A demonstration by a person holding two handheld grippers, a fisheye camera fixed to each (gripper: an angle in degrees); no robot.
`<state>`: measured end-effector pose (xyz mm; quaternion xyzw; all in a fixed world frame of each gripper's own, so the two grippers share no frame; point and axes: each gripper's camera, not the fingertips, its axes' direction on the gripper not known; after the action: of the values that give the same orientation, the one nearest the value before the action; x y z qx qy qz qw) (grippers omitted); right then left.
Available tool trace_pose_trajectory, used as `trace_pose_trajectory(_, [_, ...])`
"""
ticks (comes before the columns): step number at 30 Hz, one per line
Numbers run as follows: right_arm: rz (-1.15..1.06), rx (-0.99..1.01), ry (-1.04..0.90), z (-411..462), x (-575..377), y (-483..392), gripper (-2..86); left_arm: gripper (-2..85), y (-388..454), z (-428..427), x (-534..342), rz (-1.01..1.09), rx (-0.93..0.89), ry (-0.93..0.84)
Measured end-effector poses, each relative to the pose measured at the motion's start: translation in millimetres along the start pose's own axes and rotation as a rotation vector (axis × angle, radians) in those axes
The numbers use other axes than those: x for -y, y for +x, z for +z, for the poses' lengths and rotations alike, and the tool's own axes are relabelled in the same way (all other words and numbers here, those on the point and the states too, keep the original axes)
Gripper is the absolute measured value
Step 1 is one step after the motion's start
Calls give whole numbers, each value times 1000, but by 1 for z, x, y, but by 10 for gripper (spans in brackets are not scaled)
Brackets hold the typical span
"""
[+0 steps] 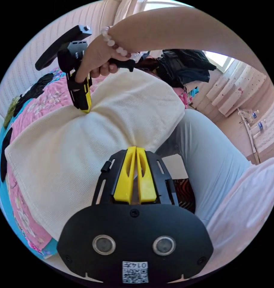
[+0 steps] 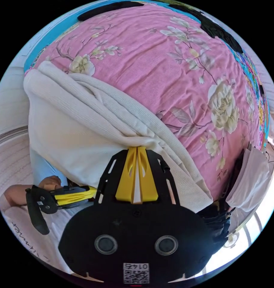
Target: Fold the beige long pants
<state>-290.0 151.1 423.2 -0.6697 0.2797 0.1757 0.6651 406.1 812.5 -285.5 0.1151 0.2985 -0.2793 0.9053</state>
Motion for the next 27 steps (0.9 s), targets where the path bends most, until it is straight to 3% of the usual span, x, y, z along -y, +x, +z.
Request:
trace_pose_trajectory(3, [-91,-29,48,-12,-12,13,-9,-10,12,6,7,42,57,33])
trace_pose_trajectory(5, [-64,-23,131,-7,-15,28,-9,-10,13,25,14,45,58,-9])
trace_pose_trajectory(10, [109,108,120,59,-6,69,-9,-10,14,52,36,109,81,-66])
trace_pose_trajectory(12, [91,111,114,71,-11,79,-10,-10,28,56,49,212,151,-103])
trace_pose_trajectory(15, [109,148,177,90,-33,99,-9,-10,23,44,57,167,106,-76])
trace_pose_trajectory(18, [171,189,383,100,-82,118,-8,-10,5,14,60,8,33,12])
trace_pose_trajectory(22, [333,334,706,128,-215,139,0,-8,-10,-18,67,-38,66,110])
trace_pose_trajectory(27, [691,566,861,223,-364,176,52,14,-37,-28,119,-72,75,93])
